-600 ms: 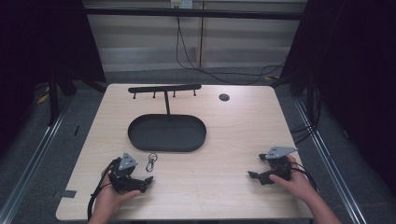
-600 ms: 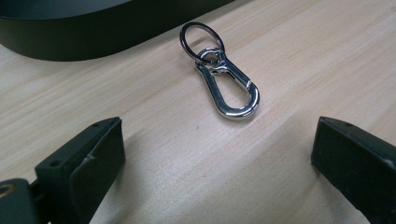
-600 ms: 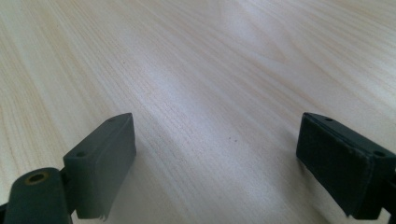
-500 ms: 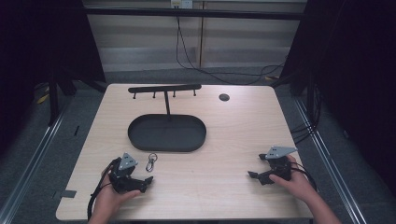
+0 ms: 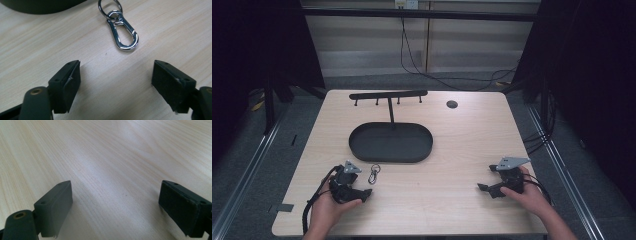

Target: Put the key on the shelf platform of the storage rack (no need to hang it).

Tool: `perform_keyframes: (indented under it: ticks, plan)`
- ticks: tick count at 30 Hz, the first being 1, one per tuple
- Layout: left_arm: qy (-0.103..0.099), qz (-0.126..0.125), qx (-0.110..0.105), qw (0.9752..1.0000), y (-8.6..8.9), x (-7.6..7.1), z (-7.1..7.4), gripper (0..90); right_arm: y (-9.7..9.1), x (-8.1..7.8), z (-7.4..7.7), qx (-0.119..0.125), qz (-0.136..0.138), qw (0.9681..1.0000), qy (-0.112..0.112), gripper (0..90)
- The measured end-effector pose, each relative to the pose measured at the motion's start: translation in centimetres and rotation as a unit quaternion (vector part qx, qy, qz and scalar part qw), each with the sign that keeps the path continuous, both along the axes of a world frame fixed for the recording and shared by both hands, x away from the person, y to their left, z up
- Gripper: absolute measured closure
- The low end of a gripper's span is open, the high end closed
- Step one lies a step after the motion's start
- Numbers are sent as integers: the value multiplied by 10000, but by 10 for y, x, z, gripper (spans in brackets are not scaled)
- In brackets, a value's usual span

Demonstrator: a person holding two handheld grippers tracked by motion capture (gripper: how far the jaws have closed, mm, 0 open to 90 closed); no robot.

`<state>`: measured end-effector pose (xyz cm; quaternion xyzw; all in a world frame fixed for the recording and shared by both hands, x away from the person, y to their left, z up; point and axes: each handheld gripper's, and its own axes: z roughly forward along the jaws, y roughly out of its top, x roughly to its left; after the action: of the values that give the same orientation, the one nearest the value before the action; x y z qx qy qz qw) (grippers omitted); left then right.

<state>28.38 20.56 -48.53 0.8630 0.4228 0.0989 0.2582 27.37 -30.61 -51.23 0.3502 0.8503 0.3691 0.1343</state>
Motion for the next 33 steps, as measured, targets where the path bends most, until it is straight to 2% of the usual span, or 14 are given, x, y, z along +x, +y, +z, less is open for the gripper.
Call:
perform_keyframes:
  ticks: [1, 6, 7, 9, 13, 17, 18, 21, 22, 27, 28, 30, 33]
  plan:
    - [0, 0, 0, 10000, 0, 0, 0, 261, 0, 0, 0, 0, 0, 10000, 0, 114]
    - [442, 124, 23, 9989, -4, 14, 8, 279, 0, 0, 0, -2, 0, 10000, 0, 114]
    - [442, 124, 23, 9989, -4, 14, 8, 279, 0, 0, 0, -2, 0, 10000, 0, 114]
    - [590, 134, -6, 9982, -9, 19, 10, 279, 0, 0, 0, -5, 3, 10000, -3, 114]
    - [807, 186, 79, 9965, -21, 30, 14, 285, 0, 0, 0, -5, 3, 10000, -6, 114]
    - [899, 205, 178, 9956, -25, 37, 15, 294, 0, 0, 0, -4, 2, 10000, -5, 114]
    - [992, 259, 191, 9945, -28, 41, 16, 294, 0, 0, 0, -5, 2, 10000, -3, 114]
    - [975, 334, 247, 9944, -29, 45, 18, 308, 0, 0, 0, -1, -2, 10000, -2, 114]
    - [1038, 373, 250, 9936, -30, 48, 20, 308, 0, 0, 0, -3, -1, 10000, -2, 114]
    - [1202, 402, 397, 9911, -36, 54, 23, 369, 0, 0, 0, 0, -3, 10000, -3, 114]
    - [1174, 424, 428, 9913, -38, 56, 23, 370, 0, 0, 0, -2, -2, 10000, -3, 114]
    - [1249, 449, 513, 9898, -40, 60, 24, 405, 0, 0, 0, 0, -3, 10000, -2, 114]
    - [1269, 482, 541, 9893, -42, 60, 24, 421, 0, 0, 0, -3, 2, 10000, -4, 114]
